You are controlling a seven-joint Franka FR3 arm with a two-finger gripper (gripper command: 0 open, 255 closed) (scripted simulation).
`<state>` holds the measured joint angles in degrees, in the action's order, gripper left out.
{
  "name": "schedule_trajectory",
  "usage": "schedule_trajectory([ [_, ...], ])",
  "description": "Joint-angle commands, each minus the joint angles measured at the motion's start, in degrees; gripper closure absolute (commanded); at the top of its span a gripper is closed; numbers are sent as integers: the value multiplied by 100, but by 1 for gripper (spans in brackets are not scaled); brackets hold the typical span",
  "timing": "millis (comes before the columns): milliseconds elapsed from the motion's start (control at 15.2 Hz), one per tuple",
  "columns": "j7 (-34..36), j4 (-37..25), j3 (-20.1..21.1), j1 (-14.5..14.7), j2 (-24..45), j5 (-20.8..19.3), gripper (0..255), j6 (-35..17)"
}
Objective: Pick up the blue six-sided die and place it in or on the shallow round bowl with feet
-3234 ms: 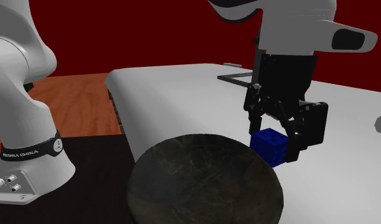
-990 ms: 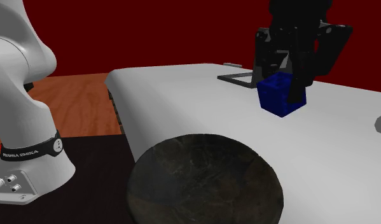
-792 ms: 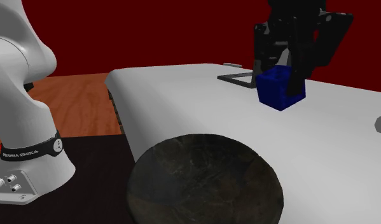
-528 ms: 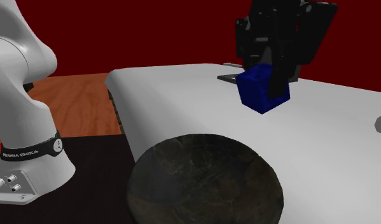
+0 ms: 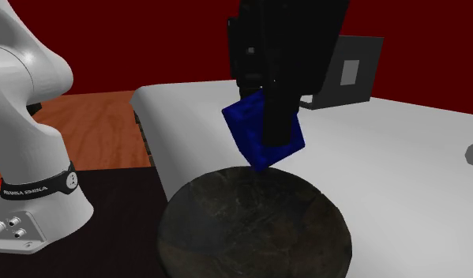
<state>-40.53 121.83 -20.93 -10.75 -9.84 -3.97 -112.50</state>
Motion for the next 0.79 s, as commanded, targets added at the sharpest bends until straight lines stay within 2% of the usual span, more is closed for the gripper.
schedule_trajectory([
  [0,-74,112,-47,-41,-50,-29,255,-66],
  [726,-144,690,-110,-47,246,53,255,-925],
])
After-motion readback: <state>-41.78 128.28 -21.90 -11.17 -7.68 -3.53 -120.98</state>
